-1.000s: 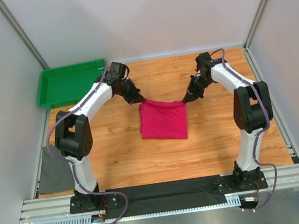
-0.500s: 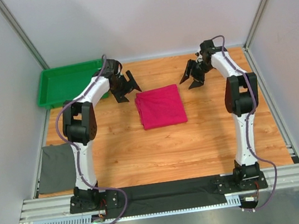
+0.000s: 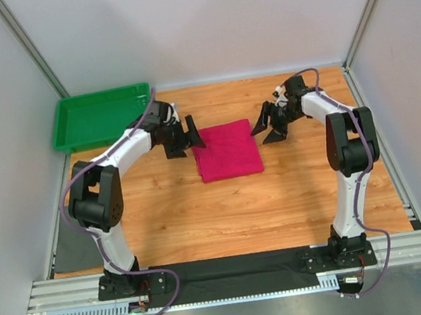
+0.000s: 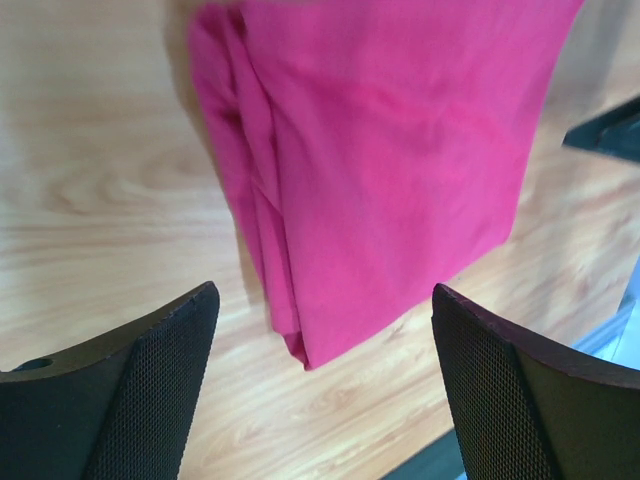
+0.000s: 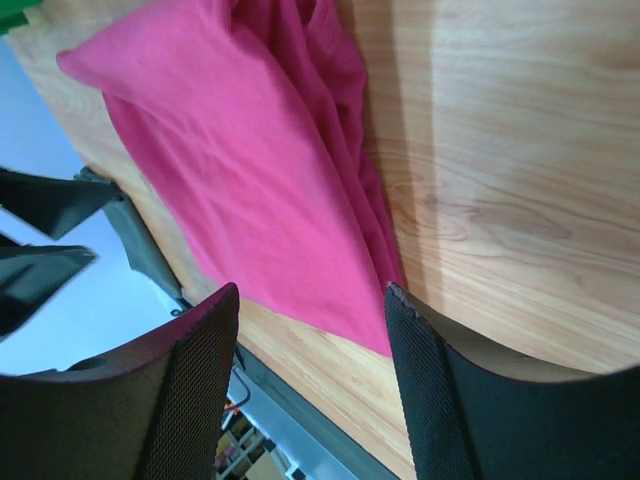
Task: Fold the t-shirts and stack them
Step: Fold the tshirt, then neatly place the folded tshirt to the corner
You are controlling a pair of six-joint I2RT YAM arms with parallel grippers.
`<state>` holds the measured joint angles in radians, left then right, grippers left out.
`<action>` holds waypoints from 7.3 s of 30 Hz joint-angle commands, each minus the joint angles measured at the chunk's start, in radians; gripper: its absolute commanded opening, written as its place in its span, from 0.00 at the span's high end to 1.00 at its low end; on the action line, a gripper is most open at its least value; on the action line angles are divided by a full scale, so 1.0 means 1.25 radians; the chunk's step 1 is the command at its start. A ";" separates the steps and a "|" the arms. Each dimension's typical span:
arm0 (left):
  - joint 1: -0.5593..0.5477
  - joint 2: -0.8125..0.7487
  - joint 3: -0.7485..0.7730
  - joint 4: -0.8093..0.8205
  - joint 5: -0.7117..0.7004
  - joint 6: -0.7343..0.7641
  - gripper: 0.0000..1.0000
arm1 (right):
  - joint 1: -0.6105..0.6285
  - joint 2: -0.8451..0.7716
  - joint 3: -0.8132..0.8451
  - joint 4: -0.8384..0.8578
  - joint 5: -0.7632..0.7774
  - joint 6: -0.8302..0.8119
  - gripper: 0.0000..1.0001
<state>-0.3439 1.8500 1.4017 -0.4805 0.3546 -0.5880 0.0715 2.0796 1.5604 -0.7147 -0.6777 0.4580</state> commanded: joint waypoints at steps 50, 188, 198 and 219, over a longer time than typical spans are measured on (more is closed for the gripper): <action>-0.108 0.015 -0.018 -0.005 -0.034 0.213 0.38 | 0.038 -0.191 -0.258 0.069 0.092 -0.076 0.40; 0.263 -0.416 -0.042 -0.567 -0.675 -0.239 1.00 | 0.083 -0.602 -0.543 -0.084 0.032 -0.087 0.51; 0.271 -0.440 0.067 -0.667 -0.722 -0.257 1.00 | 0.084 -0.600 -0.560 -0.076 0.027 -0.088 0.52; 0.371 -0.432 0.188 -0.694 -0.721 -0.205 1.00 | 0.084 -0.605 -0.599 -0.053 0.017 -0.084 0.52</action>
<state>0.1074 1.3231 1.6081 -1.3235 -0.5255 -0.8623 0.1699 1.3399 0.8154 -0.8104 -0.6380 0.3653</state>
